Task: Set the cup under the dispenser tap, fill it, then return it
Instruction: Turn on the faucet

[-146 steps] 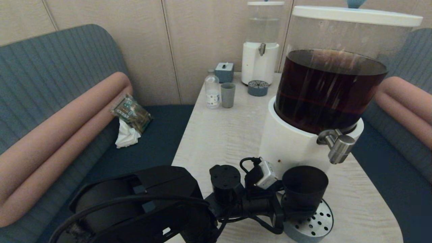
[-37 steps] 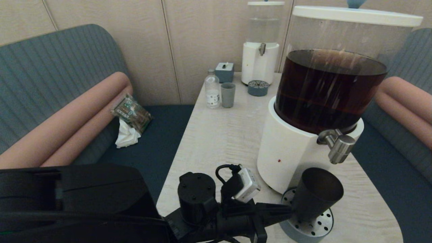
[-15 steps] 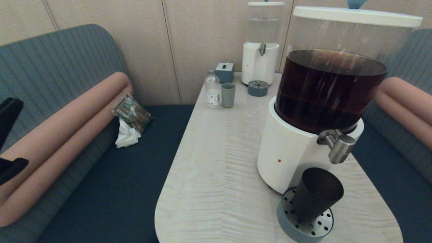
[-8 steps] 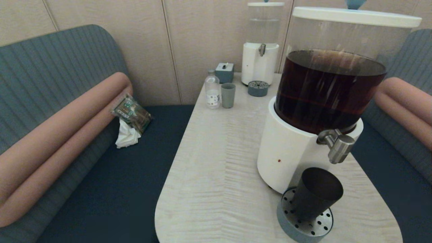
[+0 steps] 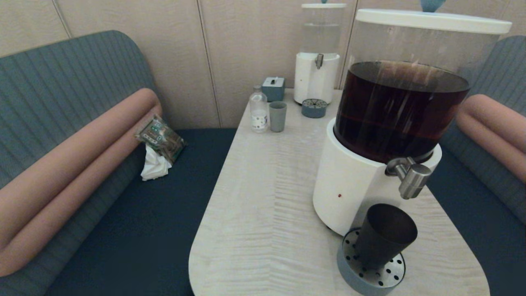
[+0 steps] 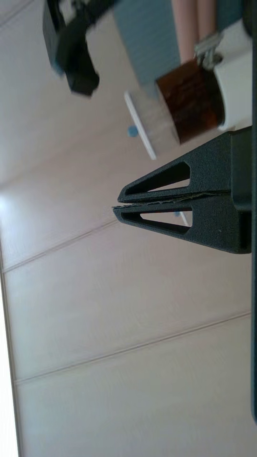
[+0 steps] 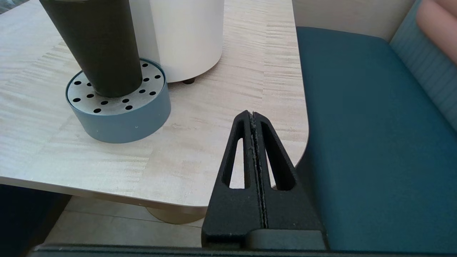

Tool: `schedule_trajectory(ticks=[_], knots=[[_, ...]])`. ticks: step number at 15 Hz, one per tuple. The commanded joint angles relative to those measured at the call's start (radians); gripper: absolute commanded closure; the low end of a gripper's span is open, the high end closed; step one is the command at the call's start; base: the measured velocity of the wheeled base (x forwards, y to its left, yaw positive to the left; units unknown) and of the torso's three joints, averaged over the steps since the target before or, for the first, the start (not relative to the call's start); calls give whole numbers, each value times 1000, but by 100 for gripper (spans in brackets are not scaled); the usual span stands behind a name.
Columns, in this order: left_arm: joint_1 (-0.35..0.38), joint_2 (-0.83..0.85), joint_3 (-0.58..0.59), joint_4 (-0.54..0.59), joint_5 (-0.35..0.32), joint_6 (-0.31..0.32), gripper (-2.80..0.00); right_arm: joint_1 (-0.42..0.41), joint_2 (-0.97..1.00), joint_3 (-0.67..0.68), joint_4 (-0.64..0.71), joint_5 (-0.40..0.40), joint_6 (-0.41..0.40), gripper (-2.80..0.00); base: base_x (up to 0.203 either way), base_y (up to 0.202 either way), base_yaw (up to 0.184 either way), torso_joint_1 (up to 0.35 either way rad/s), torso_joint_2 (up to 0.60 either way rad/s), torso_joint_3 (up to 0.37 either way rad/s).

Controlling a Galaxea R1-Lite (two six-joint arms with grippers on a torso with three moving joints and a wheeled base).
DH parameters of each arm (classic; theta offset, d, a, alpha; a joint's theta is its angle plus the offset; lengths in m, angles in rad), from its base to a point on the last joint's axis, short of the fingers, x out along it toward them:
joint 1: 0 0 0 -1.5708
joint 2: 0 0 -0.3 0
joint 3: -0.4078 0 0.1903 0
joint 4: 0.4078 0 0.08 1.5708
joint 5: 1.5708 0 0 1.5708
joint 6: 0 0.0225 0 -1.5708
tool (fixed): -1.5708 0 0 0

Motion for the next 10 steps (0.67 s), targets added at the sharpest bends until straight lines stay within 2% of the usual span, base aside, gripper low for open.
schedule_trajectory(ticks=[1,4,6,7,10], knots=[[-23,-108,-14,112,-4,16,0,0,0,3,0,0,0,0,0,0,0,0,0,0],[-28,-188,-1,261,-33,27,0,0,0,3,0,0,0,0,0,0,0,0,0,0],[-28,-257,19,439,-38,56,0,0,0,3,0,0,0,0,0,0,0,0,0,0],[-28,-262,54,475,-39,88,0,0,0,3,0,0,0,0,0,0,0,0,0,0],[-28,-264,175,543,-39,120,0,0,0,3,0,-1,0,0,0,0,0,0,0,0]])
